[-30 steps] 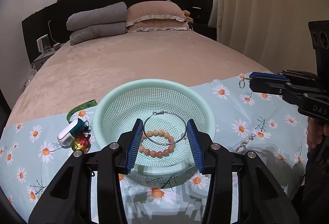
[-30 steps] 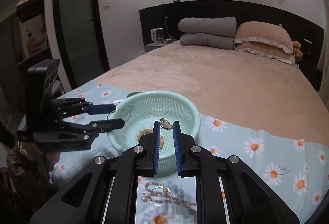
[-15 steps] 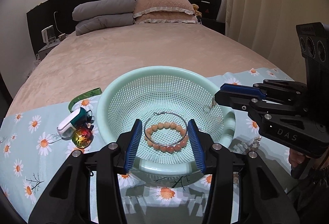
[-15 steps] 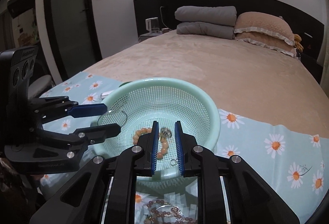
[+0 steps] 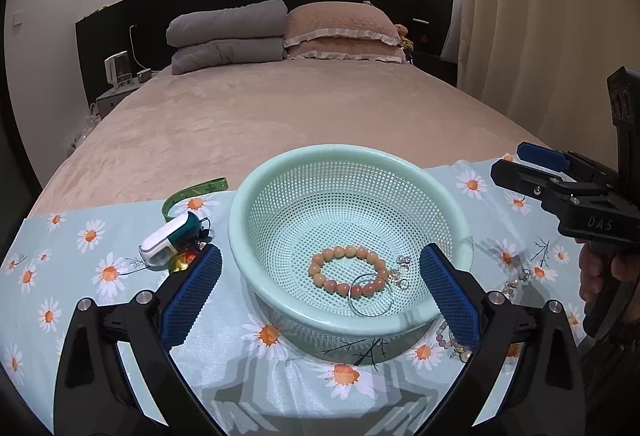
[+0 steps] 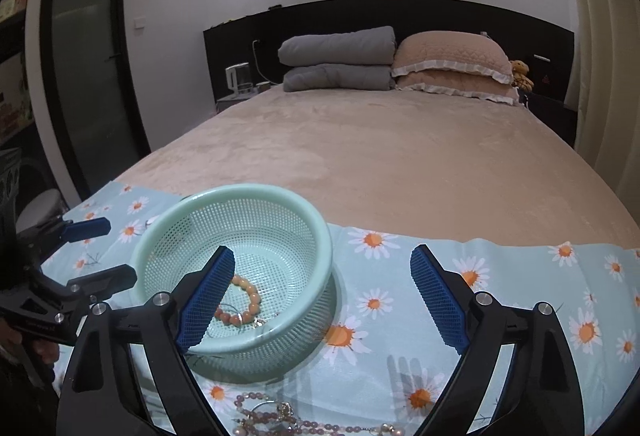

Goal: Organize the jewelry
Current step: 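Carry the pearl earrings into the green basket and open the right gripper, then grasp the pearl pendant of the pink necklace with the left gripper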

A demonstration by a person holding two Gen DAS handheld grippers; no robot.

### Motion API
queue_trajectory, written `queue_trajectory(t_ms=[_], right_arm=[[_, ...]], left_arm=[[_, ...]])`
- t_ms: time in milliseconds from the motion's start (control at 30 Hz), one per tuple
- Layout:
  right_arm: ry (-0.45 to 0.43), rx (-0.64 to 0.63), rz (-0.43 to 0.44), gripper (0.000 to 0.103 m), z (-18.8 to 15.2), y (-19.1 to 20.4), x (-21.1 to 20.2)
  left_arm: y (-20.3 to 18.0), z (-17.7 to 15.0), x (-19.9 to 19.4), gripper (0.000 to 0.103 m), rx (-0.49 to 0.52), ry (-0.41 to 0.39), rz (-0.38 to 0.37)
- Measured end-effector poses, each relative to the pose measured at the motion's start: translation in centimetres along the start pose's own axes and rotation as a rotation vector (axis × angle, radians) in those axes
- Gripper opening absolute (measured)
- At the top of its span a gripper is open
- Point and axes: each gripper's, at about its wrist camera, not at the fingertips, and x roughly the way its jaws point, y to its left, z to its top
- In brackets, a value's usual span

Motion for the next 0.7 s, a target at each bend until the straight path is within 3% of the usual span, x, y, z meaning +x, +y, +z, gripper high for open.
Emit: queue_trajectory(t_ms=[367,533,700], right_arm=[[0.055,0.005,-0.084,0.087,-0.7,-2.5,-0.9],[0.09,0.04,-0.093,0.087,-2.0,-3.9,-1.8],[0.129,0.036,-0.127,0.087,-2.8,-4.8,-2.3]], left_arm=[[-1.3,-0.6,0.6,0.097,0.062,0.039,-0.015],[-3.3,-1.0,0.1,0.097,0.14,0.031,-0.081],[-5.6,-1.4,-0.4,0.097,0.177,0.018,-0.203]])
